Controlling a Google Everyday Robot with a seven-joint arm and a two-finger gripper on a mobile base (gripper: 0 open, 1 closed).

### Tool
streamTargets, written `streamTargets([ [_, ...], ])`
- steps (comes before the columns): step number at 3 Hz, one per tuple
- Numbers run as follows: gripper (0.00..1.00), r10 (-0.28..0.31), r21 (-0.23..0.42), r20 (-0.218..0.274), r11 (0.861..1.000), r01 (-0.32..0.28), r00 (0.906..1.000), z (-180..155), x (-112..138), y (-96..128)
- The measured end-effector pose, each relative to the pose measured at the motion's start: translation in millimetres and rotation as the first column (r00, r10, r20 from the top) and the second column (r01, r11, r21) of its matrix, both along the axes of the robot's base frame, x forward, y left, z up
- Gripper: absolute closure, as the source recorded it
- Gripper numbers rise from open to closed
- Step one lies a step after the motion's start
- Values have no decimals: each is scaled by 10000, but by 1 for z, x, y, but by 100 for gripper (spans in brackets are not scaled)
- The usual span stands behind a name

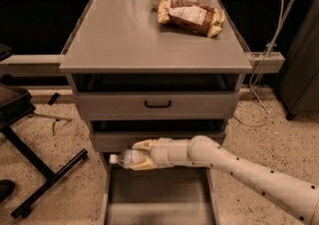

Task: Pick blue plastic bottle from bottom drawer and place on counter

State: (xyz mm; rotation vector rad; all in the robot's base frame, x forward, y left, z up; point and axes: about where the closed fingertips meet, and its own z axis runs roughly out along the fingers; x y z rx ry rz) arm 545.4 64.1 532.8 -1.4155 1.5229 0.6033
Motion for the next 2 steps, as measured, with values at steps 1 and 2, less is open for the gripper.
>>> streamTargets([
  [1,100,1464,419,768,9878,-1499,9862,87,-15,48],
  [2,100,2357,36,1631,9709,-2394,9581,158,-33,89],
])
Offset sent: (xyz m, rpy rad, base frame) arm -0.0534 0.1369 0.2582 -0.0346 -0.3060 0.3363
